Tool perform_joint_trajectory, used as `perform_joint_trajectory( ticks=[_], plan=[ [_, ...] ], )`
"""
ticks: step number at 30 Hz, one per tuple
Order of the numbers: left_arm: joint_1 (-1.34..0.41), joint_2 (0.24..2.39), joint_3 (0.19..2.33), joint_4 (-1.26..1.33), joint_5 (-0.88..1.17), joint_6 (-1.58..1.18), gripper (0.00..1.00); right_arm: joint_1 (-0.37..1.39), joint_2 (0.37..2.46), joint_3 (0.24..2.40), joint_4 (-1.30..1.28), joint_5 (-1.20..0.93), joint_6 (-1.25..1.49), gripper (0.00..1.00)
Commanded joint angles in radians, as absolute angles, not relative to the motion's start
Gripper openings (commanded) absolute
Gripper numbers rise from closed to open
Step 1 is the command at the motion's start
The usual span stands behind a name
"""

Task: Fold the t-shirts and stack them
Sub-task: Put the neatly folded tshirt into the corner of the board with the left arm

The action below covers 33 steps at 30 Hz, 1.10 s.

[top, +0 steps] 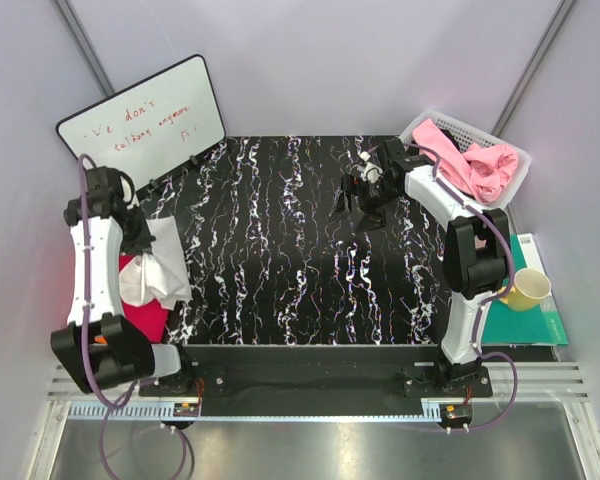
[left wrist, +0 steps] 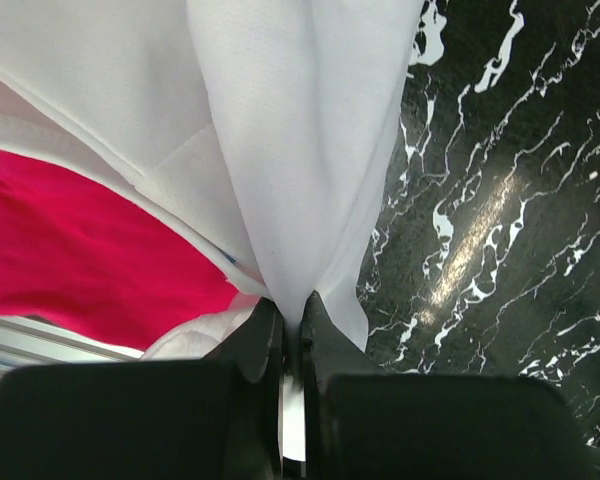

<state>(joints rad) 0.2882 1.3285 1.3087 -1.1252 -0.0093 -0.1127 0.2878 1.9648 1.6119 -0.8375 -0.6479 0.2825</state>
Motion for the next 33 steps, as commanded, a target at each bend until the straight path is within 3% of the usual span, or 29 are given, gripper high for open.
perform_joint_trajectory(
  ticks=[1, 9, 17, 27, 33],
  plan=[
    [0.316, 1.192, 1.249, -1.137, 0.022, -0.087, 0.0, 0.299, 1.977, 1.652, -0.861, -0.663, 0.265, 1.0],
    [0.322, 1.123, 1.221, -1.157, -0.021, -0.118, 0.0, 0.31, 2.008, 1.684, -0.874, -0.672, 0.265, 1.0],
    [0.365, 1.219, 1.197, -1.143, -0.291, -0.178, 0.0, 0.313, 2.003, 1.689, -0.888, -0.669, 0.261, 1.0],
    [0.572, 1.423, 1.196, -1.045, -0.204, -0.193, 0.0, 0.313, 1.99, 1.68, -0.904, -0.666, 0.255, 1.0],
    [0.595, 1.528, 1.291, -1.04, -0.247, -0.193, 0.02, 0.314, 1.987, 1.677, -0.91, -0.661, 0.253, 1.0]
  ],
)
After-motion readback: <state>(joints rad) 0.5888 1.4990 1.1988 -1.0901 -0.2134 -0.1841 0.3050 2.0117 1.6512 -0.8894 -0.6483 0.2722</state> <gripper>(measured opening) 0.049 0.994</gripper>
